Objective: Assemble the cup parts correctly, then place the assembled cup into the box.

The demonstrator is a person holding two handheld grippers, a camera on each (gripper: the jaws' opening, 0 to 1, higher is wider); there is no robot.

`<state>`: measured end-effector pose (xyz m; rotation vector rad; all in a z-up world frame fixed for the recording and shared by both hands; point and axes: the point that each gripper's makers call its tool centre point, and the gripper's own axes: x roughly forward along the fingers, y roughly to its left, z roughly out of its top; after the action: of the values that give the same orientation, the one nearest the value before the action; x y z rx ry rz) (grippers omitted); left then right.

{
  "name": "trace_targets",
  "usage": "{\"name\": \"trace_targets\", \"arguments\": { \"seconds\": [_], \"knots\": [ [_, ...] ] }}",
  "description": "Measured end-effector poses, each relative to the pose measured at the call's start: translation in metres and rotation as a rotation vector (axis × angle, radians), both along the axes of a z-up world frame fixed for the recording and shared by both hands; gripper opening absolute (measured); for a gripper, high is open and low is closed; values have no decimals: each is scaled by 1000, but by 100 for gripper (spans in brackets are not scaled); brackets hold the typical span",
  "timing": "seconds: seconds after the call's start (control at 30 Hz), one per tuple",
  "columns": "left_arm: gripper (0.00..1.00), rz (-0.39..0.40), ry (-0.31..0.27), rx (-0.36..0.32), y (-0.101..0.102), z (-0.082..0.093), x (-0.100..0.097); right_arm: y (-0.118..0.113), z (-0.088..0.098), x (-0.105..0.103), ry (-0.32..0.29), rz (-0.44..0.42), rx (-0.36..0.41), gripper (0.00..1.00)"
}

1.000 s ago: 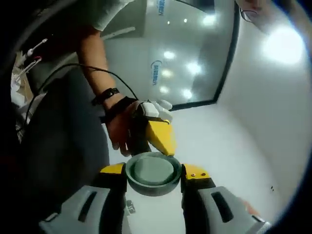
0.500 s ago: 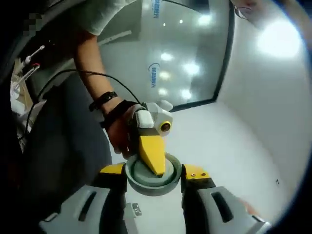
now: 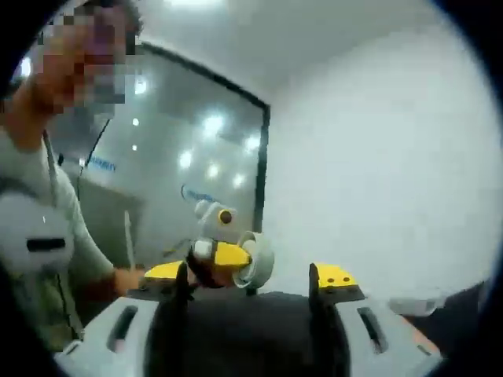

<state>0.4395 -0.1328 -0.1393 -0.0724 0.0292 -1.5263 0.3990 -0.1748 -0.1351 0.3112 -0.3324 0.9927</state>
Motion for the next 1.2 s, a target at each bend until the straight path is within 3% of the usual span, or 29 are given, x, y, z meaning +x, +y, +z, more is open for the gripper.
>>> {"name": "trace_targets", "arguments": {
  "seconds": [0.07, 0.13, 0.47, 0.67, 0.8, 0.9, 0.93, 1.0, 1.1, 1.2],
  "knots": [
    [12, 23, -50, -5, 1, 6, -4, -4, 7, -5, 82, 99, 104, 59],
    [12, 30, -76, -1, 1, 8, -8, -8, 13, -6, 113, 146, 175, 60],
    [12, 69, -233, 22, -12, 10, -31, -12, 27, -27, 231, 380, 385, 65],
    [12, 87, -392, 36, -24, 9, -45, -14, 26, -23, 380, 466, 469, 64],
    [12, 78, -541, 47, -20, 15, -50, -11, 15, -13, 510, 484, 469, 63],
    [12, 65, -626, 68, -19, 17, -53, -9, 8, -9, 541, 496, 455, 65],
    [12, 66, -644, 80, -20, 16, -53, -7, 6, -10, 526, 488, 443, 65],
    [12, 71, -701, 101, -22, 16, -51, -1, -4, -11, 520, 467, 367, 64],
    [12, 58, -778, 145, -27, 9, -55, 14, -21, -14, 506, 430, 184, 59],
    [12, 78, -918, 255, -29, 0, -49, 20, -15, -18, 509, 472, 154, 62]
  ]
}}
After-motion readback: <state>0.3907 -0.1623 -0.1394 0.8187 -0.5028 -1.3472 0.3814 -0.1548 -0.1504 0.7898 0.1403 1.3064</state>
